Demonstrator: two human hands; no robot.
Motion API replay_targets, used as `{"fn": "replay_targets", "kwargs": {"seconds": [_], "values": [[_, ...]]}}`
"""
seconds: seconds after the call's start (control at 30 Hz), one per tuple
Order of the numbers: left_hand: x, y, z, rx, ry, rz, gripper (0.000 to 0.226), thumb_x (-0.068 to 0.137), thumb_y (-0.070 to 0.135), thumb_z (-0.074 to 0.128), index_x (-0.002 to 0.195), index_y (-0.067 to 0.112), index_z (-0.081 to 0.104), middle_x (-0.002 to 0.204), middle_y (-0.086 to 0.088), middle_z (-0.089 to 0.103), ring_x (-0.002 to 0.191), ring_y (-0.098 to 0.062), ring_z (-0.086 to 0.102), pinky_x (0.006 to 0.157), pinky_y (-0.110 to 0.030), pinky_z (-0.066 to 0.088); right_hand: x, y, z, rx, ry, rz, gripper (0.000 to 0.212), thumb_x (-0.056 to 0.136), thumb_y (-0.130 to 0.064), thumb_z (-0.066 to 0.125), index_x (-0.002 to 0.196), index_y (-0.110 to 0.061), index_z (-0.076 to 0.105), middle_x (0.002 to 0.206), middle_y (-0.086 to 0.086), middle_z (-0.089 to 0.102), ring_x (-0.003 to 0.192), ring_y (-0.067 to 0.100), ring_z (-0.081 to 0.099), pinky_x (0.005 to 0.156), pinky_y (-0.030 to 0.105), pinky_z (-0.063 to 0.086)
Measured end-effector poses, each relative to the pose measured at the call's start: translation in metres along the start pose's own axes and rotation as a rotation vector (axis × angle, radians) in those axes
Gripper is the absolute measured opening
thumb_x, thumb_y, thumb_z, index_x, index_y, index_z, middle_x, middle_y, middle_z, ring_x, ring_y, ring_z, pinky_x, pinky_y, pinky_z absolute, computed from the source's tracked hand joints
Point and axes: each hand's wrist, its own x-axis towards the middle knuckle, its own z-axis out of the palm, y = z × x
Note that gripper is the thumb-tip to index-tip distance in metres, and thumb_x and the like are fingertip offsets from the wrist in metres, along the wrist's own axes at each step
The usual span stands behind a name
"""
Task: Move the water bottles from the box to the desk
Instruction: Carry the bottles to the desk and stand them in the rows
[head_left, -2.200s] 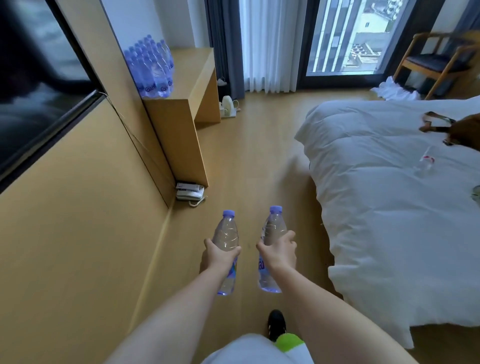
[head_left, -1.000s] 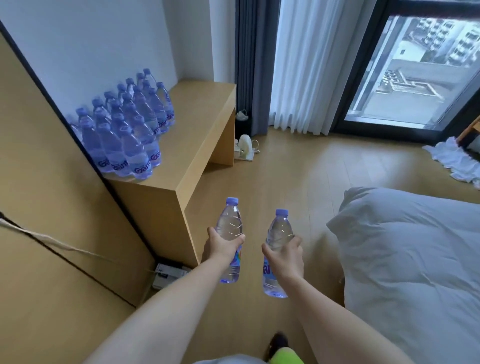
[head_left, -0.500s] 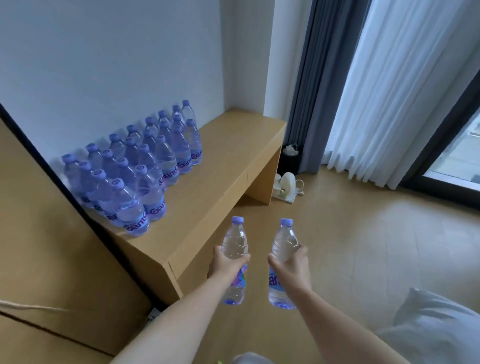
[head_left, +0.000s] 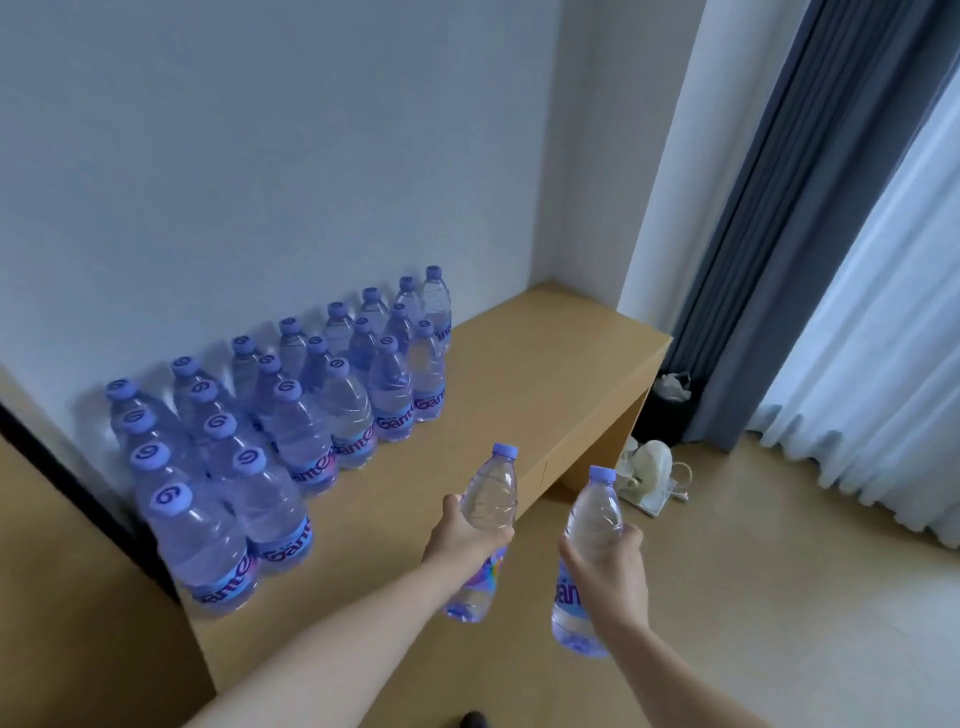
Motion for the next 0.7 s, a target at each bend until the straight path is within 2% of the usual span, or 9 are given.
{"fn": "replay_targets", "kwargs": {"seconds": [0.1,0.2,0.33,0.47,0.53,0.63,0.7], "values": [[0.049,0.026,-0.002,-0.072,0.015,-0.018,0.063,0.071,0.041,0.071,0.12,0.023,0.036,0.108,0.004,0.058,0.095,-0.019,0.06,0.081,-0.031,0.05,0.054,-0.024,0.013,-0.014,-0.047,-0.025,0.05,0.072,-0.047,0.07,0.101,-0.026,0.034,0.09,-0.004,0.06,0.071,0.014,0.064,0.054,0.026,0.041],[0.088,0.049,-0.008,-0.116,0.052,-0.034,0.066,0.072,0.039,0.072,0.124,0.022,0.035,0.11,0.004,0.057,0.096,-0.018,0.058,0.077,-0.027,0.044,0.101,-0.053,0.027,-0.007,-0.097,-0.081,0.057,0.071,-0.043,0.072,0.108,-0.024,0.034,0.089,-0.004,0.061,0.069,0.013,0.065,0.053,0.026,0.044],[0.132,0.078,-0.017,-0.178,0.075,-0.026,0.062,0.072,0.031,0.077,0.119,0.02,0.039,0.111,0.004,0.058,0.096,-0.015,0.055,0.079,-0.024,0.039,0.156,-0.093,0.041,0.018,-0.206,-0.101,0.067,0.071,-0.043,0.075,0.114,-0.032,0.025,0.09,-0.007,0.059,0.072,0.011,0.064,0.053,0.026,0.045],[0.169,0.101,-0.022,-0.185,0.089,-0.006,0.053,0.07,0.025,0.079,0.108,0.022,0.042,0.094,0.01,0.057,0.082,0.0,0.052,0.063,-0.017,0.037,0.209,-0.125,0.055,0.009,-0.323,-0.134,0.064,0.07,-0.041,0.079,0.112,-0.028,0.033,0.092,-0.01,0.058,0.077,0.008,0.061,0.058,0.027,0.045],[0.189,0.11,-0.019,-0.191,0.097,0.011,0.051,0.07,0.022,0.08,0.106,0.02,0.044,0.096,0.008,0.058,0.087,-0.002,0.055,0.069,-0.019,0.042,0.238,-0.14,0.063,-0.023,-0.409,-0.187,0.063,0.071,-0.039,0.08,0.113,-0.028,0.035,0.096,-0.01,0.06,0.082,0.008,0.06,0.062,0.027,0.046],[0.217,0.124,-0.007,-0.247,0.14,0.022,0.056,0.069,0.013,0.081,0.112,0.013,0.044,0.11,-0.003,0.061,0.106,-0.017,0.059,0.09,-0.03,0.047,0.28,-0.161,0.075,-0.042,-0.547,-0.259,0.061,0.072,-0.032,0.081,0.116,-0.027,0.038,0.102,-0.006,0.062,0.09,0.011,0.062,0.072,0.03,0.052],[0.238,0.134,0.002,-0.275,0.202,0.021,0.057,0.067,0.012,0.082,0.112,0.014,0.046,0.11,-0.004,0.062,0.105,-0.018,0.06,0.091,-0.033,0.048,0.307,-0.176,0.084,-0.054,-0.636,-0.284,0.062,0.072,-0.028,0.08,0.118,-0.025,0.039,0.105,-0.006,0.062,0.094,0.012,0.063,0.08,0.033,0.053]]}}
